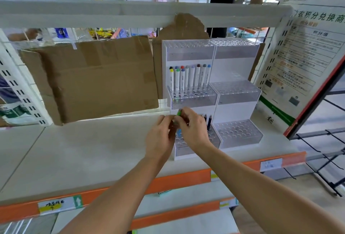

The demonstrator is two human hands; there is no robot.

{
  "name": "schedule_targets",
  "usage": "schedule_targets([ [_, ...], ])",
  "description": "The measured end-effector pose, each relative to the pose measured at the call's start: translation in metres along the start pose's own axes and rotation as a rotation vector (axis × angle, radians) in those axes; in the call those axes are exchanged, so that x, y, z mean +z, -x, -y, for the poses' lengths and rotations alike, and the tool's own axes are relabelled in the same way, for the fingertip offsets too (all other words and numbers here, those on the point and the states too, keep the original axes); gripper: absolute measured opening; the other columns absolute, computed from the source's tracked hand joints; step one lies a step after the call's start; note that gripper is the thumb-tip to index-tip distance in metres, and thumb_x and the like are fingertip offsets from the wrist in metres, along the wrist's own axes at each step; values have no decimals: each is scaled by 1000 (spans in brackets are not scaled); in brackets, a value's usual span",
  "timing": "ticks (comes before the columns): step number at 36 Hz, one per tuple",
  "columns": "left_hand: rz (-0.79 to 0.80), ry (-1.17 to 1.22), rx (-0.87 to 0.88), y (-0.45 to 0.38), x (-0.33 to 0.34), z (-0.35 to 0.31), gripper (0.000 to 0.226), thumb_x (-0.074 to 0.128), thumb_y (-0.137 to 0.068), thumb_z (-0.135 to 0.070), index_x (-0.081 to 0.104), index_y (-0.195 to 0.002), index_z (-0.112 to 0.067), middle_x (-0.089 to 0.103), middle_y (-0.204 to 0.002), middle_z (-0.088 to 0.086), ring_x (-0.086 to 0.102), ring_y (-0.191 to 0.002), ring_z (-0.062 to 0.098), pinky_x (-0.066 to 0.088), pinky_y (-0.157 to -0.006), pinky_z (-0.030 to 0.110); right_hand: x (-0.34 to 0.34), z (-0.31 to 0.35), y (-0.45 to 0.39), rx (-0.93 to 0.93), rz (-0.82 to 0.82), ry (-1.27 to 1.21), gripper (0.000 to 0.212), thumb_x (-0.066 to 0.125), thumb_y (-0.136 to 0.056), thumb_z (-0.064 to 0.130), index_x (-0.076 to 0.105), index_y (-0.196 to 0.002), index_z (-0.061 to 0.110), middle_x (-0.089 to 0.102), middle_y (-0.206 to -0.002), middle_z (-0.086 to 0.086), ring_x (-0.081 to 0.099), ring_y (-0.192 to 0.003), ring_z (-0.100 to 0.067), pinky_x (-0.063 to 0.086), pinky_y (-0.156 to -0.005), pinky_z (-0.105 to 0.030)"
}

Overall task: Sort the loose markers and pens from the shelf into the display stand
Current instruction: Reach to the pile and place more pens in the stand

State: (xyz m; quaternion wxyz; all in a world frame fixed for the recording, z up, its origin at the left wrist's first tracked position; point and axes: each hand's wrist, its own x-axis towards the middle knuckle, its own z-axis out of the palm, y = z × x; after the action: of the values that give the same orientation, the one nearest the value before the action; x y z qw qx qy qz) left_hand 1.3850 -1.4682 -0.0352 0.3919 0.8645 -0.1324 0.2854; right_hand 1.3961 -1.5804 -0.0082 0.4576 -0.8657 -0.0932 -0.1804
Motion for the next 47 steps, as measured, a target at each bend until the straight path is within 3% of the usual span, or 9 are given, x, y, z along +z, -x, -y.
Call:
schedule_targets([
  [3,-19,-25,-47,-1,-2,8,29,61,-91,-23,59,-119,-14,58,-100,-5,51,-84,2,35,-65,21,-5,-3,-1,-9,-113,32,14,53,-94,12,48,-82,12,50,-61,6,45,-57,-14,35,-54,-30],
  [7,3,-148,-148,-1,-8,32,37,55,-93,-25,54,-128,-13,61,-119,6,57,-109,27,49,-79,38,-4,-15,1,-58,-93,136,3,53,-94,10,50,-94,11,58,-70,-2,54,-63,-25,43,-58,-35],
  [13,98,-241,-245,3,-15,51,43,43,-98,-29,46,-137,-10,54,-133,12,46,-121,32,40,-98,39,3,-20,-1,-18,-85,126,6,56,-91,7,51,-88,9,61,-69,-7,58,-66,-29,44,-57,-35],
  [18,138,-248,-266,6,-17,57,44,44,-98,-28,45,-138,-9,54,-134,12,47,-121,32,38,-100,40,6,-17,-4,-64,-28,211,5,53,-91,4,52,-87,8,55,-63,-5,51,-59,-30,43,-55,-40],
  [27,170,-240,-280,1,-17,57,44,41,-99,-28,41,-140,-11,50,-137,10,44,-125,29,36,-103,39,4,-15,-5,-112,-44,279,6,53,-90,4,50,-85,7,49,-58,-1,47,-54,-28,39,-50,-38],
  [34,209,-249,-266,-5,-16,55,45,41,-99,-31,41,-140,-13,50,-137,10,43,-124,29,37,-101,38,16,-25,0,-48,96,358,6,50,-90,6,56,-92,5,63,-75,-13,56,-69,-36,37,-55,-38],
  [39,221,-265,-272,-5,-17,57,45,43,-98,-30,42,-139,-11,51,-136,11,45,-123,30,36,-100,38,22,-28,2,2,136,426,12,47,-91,8,56,-99,7,65,-82,-13,58,-74,-36,22,-45,-31],
  [43,225,-268,-280,-5,-17,58,44,43,-98,-30,43,-138,-11,51,-136,11,45,-122,30,37,-100,38,24,-20,4,43,139,576,12,44,-93,13,51,-103,14,56,-78,-4,53,-71,-30,29,-55,-29],
  [47,232,-275,-279,-5,-18,57,44,43,-98,-30,43,-138,-10,51,-136,11,45,-123,31,37,-100,39,22,-22,5,36,124,600,7,49,-95,23,50,-98,17,64,-95,-3,60,-88,-29,32,-61,-29],
])
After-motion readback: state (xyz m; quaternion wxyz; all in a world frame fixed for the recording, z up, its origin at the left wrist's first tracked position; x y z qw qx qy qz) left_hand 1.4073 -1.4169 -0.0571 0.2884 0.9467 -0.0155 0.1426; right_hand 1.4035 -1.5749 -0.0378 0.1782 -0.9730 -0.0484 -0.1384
